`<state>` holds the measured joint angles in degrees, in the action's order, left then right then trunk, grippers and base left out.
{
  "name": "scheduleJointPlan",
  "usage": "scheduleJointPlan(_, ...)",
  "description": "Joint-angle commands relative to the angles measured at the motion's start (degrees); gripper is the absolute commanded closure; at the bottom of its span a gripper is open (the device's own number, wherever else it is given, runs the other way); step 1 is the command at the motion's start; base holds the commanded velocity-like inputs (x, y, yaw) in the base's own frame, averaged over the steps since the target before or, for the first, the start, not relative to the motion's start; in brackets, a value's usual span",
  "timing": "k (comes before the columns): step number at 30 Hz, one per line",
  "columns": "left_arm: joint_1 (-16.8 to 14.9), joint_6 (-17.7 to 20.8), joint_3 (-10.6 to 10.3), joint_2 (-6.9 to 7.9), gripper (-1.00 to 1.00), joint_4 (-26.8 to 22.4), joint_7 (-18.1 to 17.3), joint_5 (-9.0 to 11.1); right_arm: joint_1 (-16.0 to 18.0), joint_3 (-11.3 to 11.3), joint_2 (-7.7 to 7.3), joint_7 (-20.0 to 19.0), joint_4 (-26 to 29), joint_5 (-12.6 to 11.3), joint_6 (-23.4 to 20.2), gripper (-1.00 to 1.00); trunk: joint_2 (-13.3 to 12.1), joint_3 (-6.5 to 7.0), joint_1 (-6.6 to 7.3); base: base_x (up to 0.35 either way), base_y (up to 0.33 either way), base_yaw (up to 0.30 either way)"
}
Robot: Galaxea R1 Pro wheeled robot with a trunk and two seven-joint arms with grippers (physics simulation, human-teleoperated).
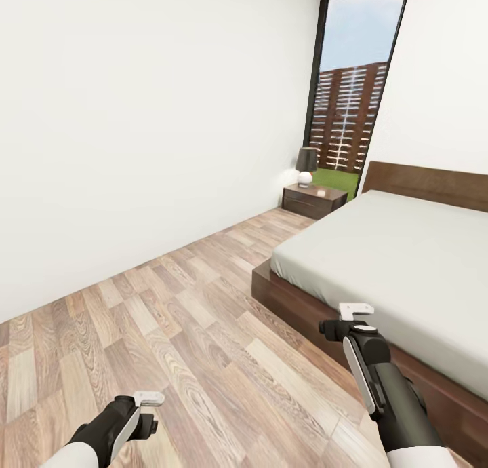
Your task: In the bedroom, move the book from the bed onto either nightstand, and place the two sandals side by side next to the bed.
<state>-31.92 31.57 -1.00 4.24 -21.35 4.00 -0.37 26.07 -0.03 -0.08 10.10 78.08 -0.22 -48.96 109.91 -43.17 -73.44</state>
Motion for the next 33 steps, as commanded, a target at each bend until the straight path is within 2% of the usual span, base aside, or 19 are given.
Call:
scheduleJointPlan(1, 0.0, 0.3, -0.1, -0.03, -1.00, -0.1, 0.1, -0.1, 0.0, 0.0, -0.01, 0.2, 0.1, 0.0, -0.3, -1.00, 0.4, -0.24, -0.22, 0.000, 0.000, 0.000)
scheduleJointPlan(22, 0.0, 0.0, -0.2, -0.29, -1.00, -0.1, 0.2, -0.2, 0.0, 0.0, -0.01, 0.1, -0.1, 0.0, -0.3, -1.00, 8.9, -4.01, -4.83, 0.000, 0.000, 0.000)
scheduleJointPlan(29, 0.0, 0.0, -0.2, -0.30, -1.00, -0.1, 0.5, -0.2, 0.0, 0.0, -0.01, 0.1, -0.1, 0.0, -0.2, -1.00, 8.9, -4.01, -4.83, -0.009, 0.000, 0.000)
scheduleJointPlan(33, 0.0, 0.0, -0.2, -0.29, -1.00, -0.1, 0.6, -0.3, 0.0, 0.0, -0.01, 0.1, -0.1, 0.1, -0.2, -1.00, 8.9, -4.01, -4.83, -0.220, 0.033, 0.000)
